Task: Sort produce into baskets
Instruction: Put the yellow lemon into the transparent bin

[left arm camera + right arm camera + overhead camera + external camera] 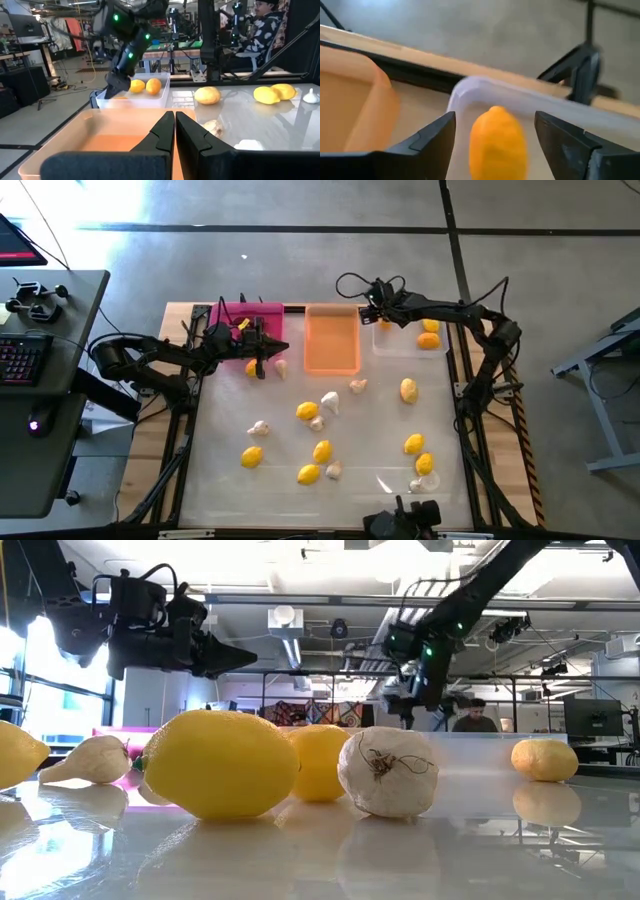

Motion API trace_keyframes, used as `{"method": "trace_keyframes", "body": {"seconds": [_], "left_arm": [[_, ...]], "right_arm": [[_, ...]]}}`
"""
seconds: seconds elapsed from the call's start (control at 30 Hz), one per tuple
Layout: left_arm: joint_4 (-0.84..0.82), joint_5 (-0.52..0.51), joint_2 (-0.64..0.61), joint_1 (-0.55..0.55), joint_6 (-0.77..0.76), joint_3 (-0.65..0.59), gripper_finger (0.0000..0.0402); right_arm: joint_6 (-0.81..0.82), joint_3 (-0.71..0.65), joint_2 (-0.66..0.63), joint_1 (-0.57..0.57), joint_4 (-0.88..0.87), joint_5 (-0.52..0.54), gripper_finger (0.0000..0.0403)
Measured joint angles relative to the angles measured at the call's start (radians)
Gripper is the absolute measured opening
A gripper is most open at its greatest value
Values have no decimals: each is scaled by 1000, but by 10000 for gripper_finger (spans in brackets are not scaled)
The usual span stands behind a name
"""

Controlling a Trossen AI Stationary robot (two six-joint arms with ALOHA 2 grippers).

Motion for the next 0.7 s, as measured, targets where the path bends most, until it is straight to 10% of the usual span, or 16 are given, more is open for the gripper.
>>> {"method": "trace_keyframes", "body": {"seconds": [0.33,0.7], "left_arm": [[-15,-22,0,0,-4,0,3],[-61,-53,1,0,11,0,3]], "right_arm": [[-171,86,-84,100,-86,54,224],[-325,86,-111,289,-121,-85,35]]}}
